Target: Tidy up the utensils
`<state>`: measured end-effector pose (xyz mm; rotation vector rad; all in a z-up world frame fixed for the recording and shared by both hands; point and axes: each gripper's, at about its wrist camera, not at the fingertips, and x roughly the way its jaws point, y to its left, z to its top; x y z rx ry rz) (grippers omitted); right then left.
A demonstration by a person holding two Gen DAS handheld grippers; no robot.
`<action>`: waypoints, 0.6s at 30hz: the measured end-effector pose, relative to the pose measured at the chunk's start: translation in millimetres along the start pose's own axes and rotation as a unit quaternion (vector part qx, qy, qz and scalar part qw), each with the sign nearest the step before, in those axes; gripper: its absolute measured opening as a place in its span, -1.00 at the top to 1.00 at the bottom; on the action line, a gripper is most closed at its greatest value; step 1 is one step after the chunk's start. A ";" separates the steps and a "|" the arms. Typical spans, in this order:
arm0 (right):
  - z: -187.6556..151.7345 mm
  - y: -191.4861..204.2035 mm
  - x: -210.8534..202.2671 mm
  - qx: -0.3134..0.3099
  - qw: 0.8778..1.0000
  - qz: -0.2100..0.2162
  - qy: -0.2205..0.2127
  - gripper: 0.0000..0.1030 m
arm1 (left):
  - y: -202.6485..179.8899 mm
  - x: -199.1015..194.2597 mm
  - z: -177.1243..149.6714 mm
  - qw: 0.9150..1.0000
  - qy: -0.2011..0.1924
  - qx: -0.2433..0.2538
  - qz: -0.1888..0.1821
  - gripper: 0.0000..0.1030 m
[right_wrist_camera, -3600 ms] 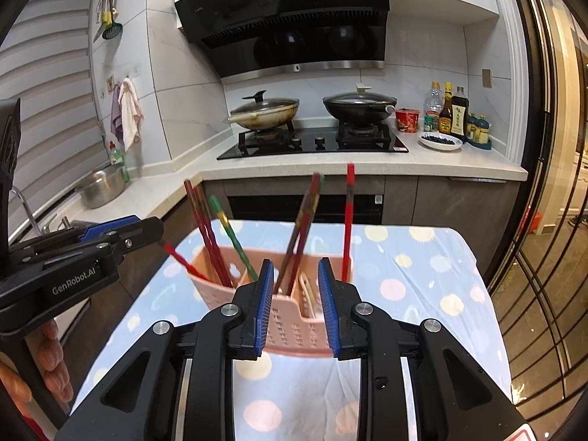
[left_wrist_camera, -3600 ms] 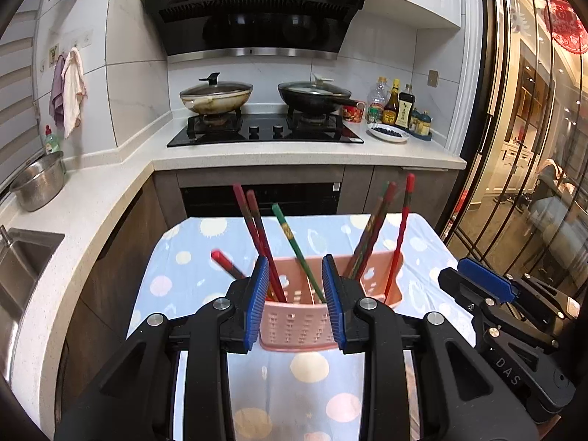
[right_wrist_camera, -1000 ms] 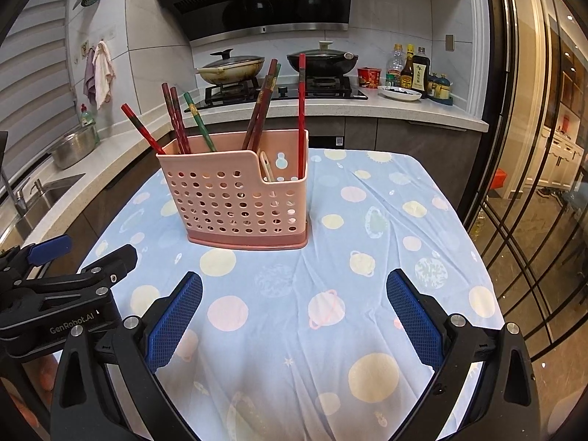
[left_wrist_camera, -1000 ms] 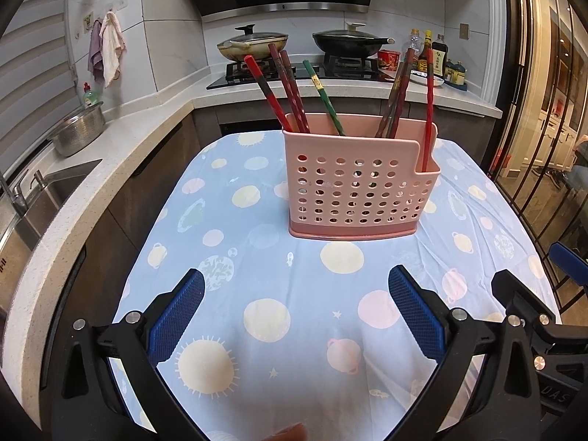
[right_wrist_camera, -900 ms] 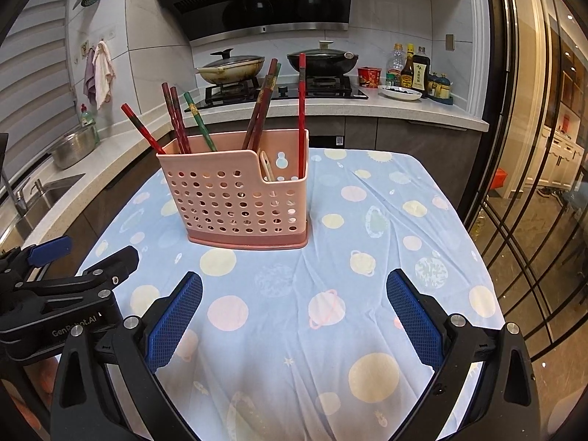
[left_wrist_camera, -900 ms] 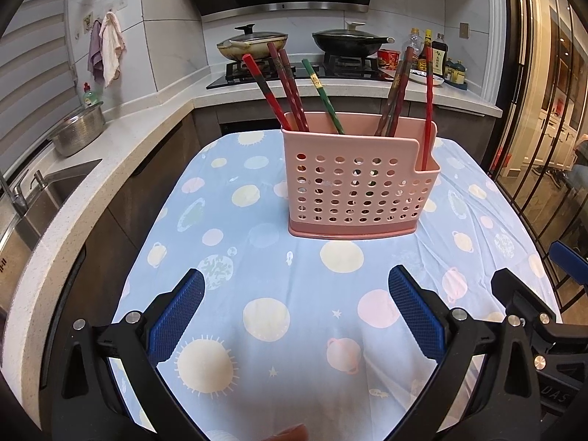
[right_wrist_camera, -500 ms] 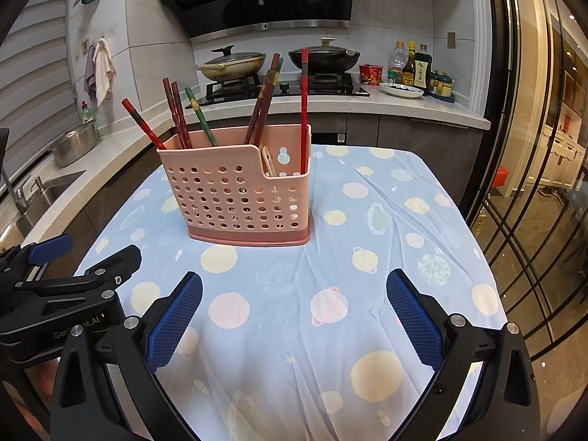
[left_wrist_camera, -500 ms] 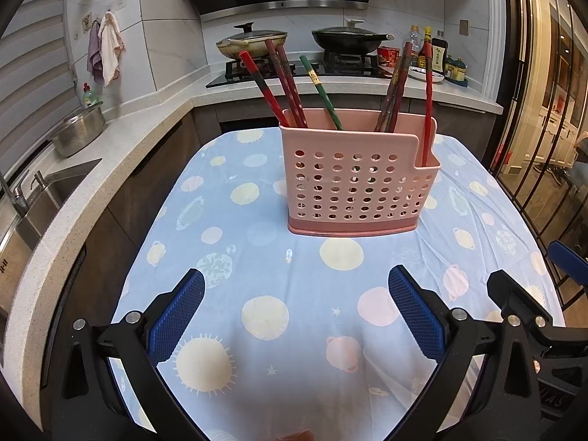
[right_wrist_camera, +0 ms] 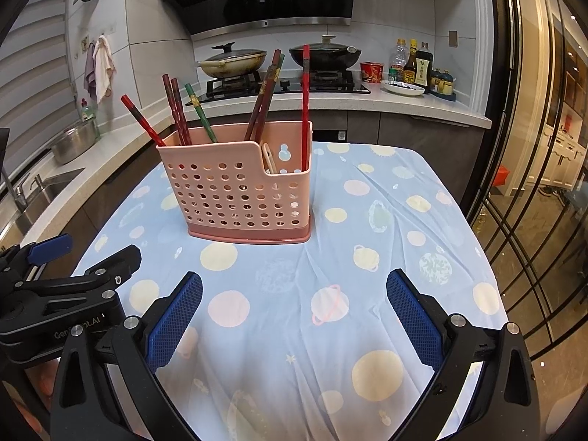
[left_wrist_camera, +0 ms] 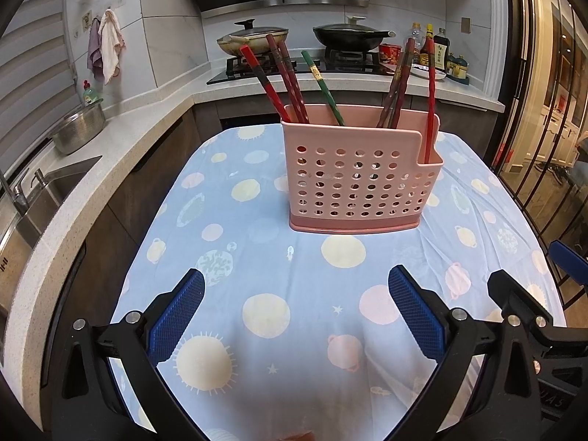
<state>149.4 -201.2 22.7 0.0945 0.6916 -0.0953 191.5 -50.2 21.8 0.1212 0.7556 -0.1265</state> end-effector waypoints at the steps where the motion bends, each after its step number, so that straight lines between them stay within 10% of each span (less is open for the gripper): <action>1: -0.2 0.2 -0.1 -0.001 1.000 0.000 -0.001 -0.87 | 0.5 0.2 0.0 1.000 0.000 0.000 0.000 -0.86; 18: 0.5 0.7 -0.4 -0.001 1.000 -0.001 -0.001 -0.87 | 1.6 -1.2 0.4 1.000 -0.001 0.001 0.003 -0.86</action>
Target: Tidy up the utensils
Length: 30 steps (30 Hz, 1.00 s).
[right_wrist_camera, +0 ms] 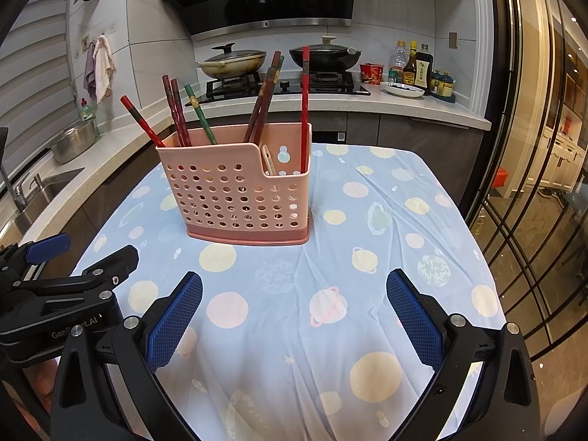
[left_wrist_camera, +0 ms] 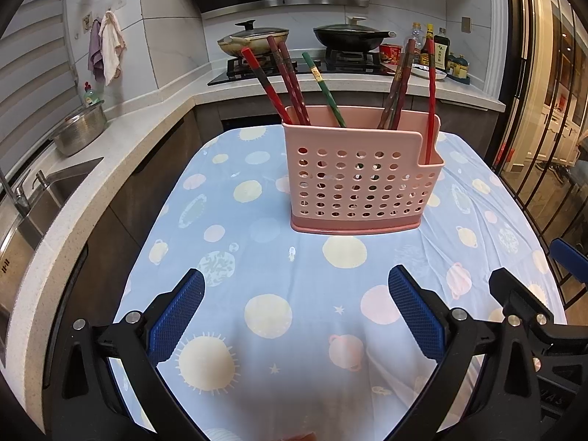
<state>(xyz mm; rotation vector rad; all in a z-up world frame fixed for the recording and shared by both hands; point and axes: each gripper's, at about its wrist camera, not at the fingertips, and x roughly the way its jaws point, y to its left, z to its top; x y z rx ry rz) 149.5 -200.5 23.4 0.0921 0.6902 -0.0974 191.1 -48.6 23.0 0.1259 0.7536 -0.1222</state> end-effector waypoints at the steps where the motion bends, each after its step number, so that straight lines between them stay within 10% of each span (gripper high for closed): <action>1: 0.3 0.3 0.0 -0.001 1.000 0.000 0.000 -0.87 | -0.3 -0.3 0.1 1.000 0.000 0.000 0.001 -0.86; 30: 0.7 -1.4 2.4 -0.005 1.000 -0.003 0.000 -0.87 | 1.4 3.3 0.1 1.000 0.005 0.002 0.014 -0.85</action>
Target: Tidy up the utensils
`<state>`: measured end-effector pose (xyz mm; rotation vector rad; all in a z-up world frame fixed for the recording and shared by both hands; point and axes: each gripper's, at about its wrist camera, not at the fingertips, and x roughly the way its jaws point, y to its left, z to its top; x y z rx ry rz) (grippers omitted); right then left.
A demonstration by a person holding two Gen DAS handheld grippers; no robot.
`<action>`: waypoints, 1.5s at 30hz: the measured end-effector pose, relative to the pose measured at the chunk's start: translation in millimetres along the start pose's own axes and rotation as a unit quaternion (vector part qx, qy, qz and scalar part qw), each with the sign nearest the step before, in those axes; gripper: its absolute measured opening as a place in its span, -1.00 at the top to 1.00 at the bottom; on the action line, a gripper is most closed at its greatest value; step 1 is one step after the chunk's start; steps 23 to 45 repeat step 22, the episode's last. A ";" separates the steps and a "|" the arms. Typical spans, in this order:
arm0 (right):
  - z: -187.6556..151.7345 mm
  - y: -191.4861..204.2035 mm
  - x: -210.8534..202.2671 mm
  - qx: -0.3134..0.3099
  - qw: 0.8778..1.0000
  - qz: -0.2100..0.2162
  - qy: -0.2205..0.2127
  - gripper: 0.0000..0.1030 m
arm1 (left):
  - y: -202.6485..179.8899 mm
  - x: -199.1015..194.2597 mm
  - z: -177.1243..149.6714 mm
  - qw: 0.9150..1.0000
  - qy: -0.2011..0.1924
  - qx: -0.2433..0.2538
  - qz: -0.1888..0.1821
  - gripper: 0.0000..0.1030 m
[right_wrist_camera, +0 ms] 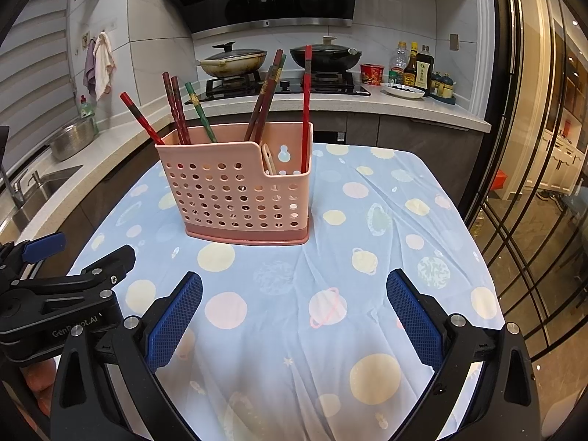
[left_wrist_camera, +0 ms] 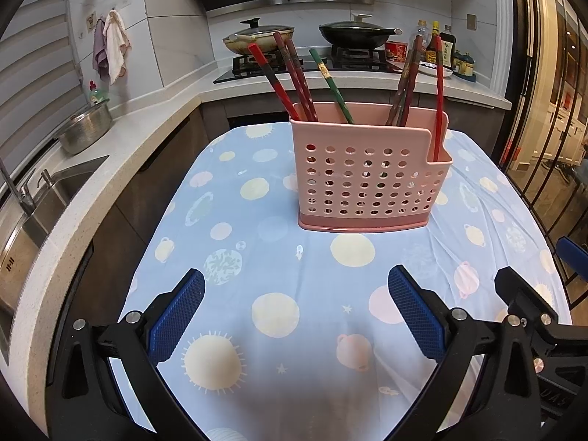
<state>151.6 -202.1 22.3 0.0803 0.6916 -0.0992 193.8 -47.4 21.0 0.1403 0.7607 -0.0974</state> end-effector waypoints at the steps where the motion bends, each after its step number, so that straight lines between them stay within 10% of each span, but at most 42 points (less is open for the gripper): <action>1: -0.2 1.0 0.2 0.000 1.000 0.000 0.000 -0.87 | -0.3 0.3 -0.1 1.000 0.000 0.000 0.000 -0.85; 45: -2.4 -1.9 -0.2 0.007 1.000 -0.008 0.000 -0.87 | 7.1 2.8 -0.4 1.000 0.005 -0.012 0.001 -0.86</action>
